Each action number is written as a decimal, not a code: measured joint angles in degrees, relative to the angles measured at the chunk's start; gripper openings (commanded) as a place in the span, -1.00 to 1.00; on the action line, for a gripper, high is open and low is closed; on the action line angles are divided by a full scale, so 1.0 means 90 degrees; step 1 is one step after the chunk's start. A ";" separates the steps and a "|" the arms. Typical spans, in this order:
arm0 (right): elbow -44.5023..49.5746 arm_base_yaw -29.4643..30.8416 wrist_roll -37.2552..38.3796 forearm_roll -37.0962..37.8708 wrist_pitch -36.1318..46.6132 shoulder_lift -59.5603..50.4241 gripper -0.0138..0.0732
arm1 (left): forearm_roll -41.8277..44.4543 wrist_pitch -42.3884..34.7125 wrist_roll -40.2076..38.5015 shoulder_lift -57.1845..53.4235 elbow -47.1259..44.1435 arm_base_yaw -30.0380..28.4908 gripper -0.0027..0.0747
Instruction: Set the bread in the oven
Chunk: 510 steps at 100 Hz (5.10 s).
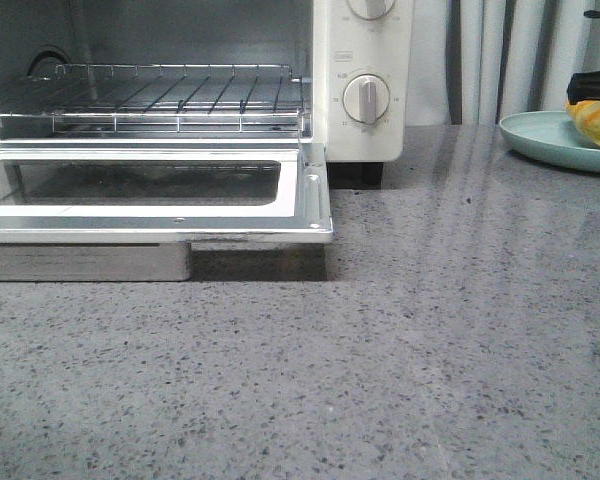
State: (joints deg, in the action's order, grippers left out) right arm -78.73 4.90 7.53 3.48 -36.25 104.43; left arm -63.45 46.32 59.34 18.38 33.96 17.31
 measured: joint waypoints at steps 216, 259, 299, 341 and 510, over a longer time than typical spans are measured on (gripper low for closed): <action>-0.0133 -0.6166 -0.0418 0.0477 0.0700 -0.1702 -0.84 | 0.0276 -0.0078 -0.0004 0.0000 -0.0023 0.0000 -0.99; -0.0133 -0.5641 -0.0418 0.0493 0.1629 -0.1247 -0.84 | 0.0276 -0.0078 -0.0004 0.0000 -0.0023 0.0000 -0.99; -0.0133 -0.5609 -0.0418 0.0493 0.2253 -0.0558 -0.84 | 0.0276 -0.0078 -0.0004 0.0000 -0.0023 0.0000 -0.99; -0.0133 -0.5200 -0.0418 0.0493 0.2672 -0.0368 -0.84 | 0.0276 -0.0078 -0.0004 0.0000 -0.0023 0.0000 -0.99; 0.3396 -0.6558 -0.0386 0.1109 0.1862 -0.6373 -0.82 | 0.3016 -0.1643 -0.1615 -0.1219 -0.0053 0.0000 -0.99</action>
State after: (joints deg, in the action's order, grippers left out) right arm -48.16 -54.12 4.06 13.46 -19.50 47.07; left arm -36.31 31.53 44.80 7.42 33.49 17.31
